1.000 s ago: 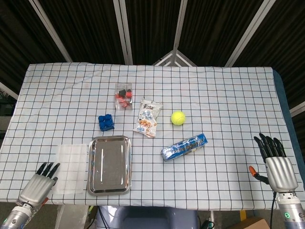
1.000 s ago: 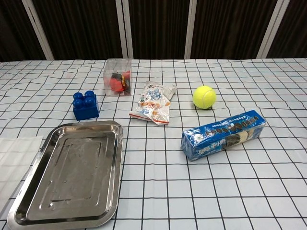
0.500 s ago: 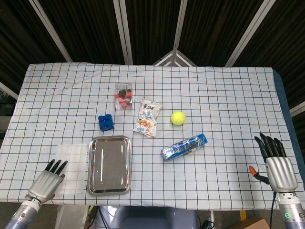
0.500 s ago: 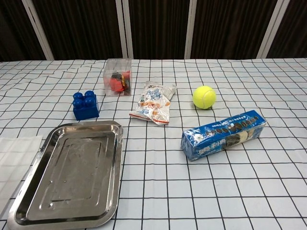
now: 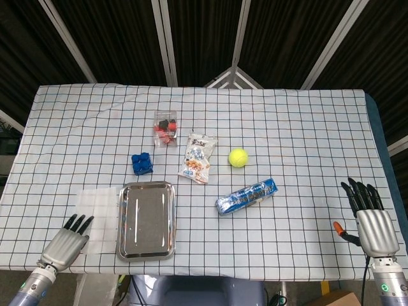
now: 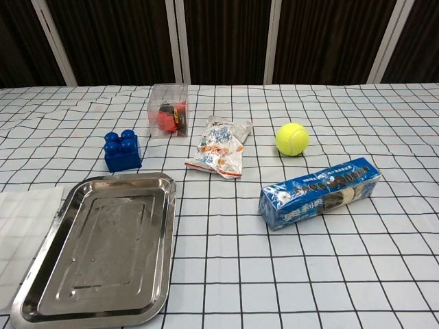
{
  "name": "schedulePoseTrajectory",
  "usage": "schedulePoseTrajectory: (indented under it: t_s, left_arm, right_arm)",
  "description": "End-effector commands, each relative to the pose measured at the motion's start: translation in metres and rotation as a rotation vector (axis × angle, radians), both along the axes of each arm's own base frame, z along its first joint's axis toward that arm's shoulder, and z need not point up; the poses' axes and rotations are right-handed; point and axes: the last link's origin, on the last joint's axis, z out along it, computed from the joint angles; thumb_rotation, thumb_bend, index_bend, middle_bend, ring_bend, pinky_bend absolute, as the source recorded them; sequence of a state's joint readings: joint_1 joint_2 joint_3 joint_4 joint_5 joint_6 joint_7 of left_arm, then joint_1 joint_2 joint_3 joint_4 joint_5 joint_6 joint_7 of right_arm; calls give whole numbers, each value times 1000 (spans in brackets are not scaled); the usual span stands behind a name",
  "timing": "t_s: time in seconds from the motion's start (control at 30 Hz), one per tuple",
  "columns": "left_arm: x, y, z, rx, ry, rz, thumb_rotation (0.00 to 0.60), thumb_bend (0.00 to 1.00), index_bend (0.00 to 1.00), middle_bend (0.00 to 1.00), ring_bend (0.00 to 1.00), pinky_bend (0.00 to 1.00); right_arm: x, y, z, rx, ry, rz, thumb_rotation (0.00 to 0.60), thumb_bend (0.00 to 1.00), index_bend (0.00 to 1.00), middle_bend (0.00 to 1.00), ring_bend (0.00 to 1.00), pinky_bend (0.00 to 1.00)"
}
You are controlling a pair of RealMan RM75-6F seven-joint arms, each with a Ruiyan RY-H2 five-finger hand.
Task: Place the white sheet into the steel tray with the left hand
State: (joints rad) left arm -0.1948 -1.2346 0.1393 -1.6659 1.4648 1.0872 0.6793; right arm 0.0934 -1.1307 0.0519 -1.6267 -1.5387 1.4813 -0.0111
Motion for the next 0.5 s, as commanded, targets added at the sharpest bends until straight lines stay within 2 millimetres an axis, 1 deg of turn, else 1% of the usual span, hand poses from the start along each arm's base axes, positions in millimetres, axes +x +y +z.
schedulePoseTrajectory:
  t_s: [0.03, 0.13, 0.23, 0.33, 0.5]
  left_arm:
    - [1, 0, 1, 3, -7, -1, 600, 478, 572, 0, 0, 0]
    - [2, 1, 5, 15, -16, -3, 600, 479, 579, 0, 0, 0]
    - [9, 5, 16, 48, -31, -22, 600, 479, 579, 0, 0, 0]
    - [24, 12, 31, 105, -79, -52, 600, 479, 579, 0, 0, 0]
    - [61, 28, 60, 204, -167, -140, 600, 479, 578, 0, 0, 0]
  right_arm:
    - [0, 0, 0, 0, -1, -1, 600, 313, 0, 0, 0, 0]
    - [0, 0, 0, 0, -1, -1, 600, 313, 0, 0, 0, 0]
    - [0, 0, 1, 0, -3, -2, 600, 313, 0, 0, 0, 0]
    - [0, 0, 0, 1, -2, -2, 600, 314, 0, 0, 0, 0]
    - [0, 0, -1, 4, 1, -2, 600, 313, 0, 0, 0, 0]
